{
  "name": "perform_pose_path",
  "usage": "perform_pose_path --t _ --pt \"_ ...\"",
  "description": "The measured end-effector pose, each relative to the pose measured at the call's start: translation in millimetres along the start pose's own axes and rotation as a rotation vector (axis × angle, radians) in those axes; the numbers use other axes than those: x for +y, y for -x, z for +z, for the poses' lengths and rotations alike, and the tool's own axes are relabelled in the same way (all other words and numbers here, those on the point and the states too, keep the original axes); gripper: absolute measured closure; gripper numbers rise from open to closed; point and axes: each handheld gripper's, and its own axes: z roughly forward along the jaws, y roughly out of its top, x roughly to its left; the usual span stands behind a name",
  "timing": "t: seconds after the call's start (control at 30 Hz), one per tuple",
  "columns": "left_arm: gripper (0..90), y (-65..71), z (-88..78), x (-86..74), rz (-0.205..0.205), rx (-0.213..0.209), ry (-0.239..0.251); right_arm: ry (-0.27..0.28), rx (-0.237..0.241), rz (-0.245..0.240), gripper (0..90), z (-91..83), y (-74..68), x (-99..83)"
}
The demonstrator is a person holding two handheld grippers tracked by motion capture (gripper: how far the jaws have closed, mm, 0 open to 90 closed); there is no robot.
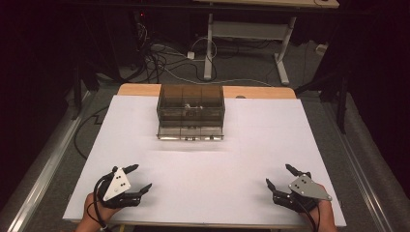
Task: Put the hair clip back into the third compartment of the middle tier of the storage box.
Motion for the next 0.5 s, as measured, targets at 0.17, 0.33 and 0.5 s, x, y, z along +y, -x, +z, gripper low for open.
perform_pose_path --t 0.17,0.33,0.5 --pt "23.1 0.7 1.2 0.4 0.002 -0.002 -0.003 0.002 0.001 -0.001 21.0 -0.8 0.4 -0.2" --pt "23.1 1.0 1.6 0.1 0.001 -0.003 -0.006 0.004 0.000 -0.002 21.1 -0.4 -0.1 0.1" --pt "23.0 0.7 1.7 -0.2 0.002 -0.005 -0.007 0.002 0.005 -0.009 21.1 0.3 -3.0 1.6"
